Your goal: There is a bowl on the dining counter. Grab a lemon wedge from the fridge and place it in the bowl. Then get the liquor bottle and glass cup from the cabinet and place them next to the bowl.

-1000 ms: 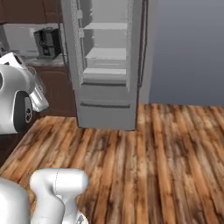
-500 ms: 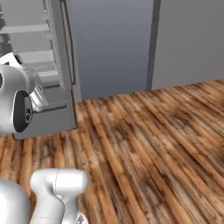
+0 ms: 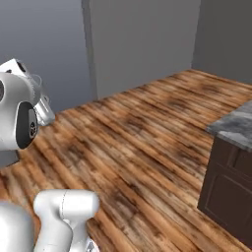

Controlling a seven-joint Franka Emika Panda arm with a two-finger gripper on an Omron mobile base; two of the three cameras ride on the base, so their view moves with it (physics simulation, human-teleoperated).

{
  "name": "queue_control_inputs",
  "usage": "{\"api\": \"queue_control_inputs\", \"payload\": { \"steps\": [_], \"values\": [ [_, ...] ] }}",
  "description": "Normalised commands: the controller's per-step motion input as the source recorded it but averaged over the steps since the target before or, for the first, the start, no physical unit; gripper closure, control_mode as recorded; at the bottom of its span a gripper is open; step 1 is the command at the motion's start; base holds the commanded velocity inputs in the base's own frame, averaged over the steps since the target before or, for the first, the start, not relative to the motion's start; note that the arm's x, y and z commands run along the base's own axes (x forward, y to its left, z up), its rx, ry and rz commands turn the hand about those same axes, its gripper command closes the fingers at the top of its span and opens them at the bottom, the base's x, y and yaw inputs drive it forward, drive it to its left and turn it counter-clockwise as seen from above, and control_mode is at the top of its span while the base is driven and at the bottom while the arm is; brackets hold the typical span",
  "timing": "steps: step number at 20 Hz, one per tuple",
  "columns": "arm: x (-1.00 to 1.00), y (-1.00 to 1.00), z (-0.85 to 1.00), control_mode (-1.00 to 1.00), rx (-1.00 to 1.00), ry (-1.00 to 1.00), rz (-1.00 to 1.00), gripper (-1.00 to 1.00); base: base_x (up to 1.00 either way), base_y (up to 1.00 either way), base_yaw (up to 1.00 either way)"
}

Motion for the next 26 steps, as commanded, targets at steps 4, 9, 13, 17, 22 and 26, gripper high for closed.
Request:
{"api": "queue_control_inputs", "payload": {
  "steps": [4,9,13,17,22,26],
  "values": [
    [0.0,0.0,0.0,1.0,0.0,0.0,0.0,1.0,0.65,0.11,-0.6],
    [0.0,0.0,0.0,1.0,0.0,0.0,0.0,1.0,0.74,0.41,-0.58],
    [0.0,0.0,0.0,1.0,0.0,0.0,0.0,1.0,0.88,0.5,-0.53],
    [0.0,0.0,0.0,1.0,0.0,0.0,0.0,1.0,0.95,0.56,-0.5],
    [0.0,0.0,0.0,1.0,0.0,0.0,0.0,1.0,0.98,0.6,-0.48],
    [0.0,0.0,0.0,1.0,0.0,0.0,0.0,1.0,0.99,0.62,-0.47]
  ]
}}
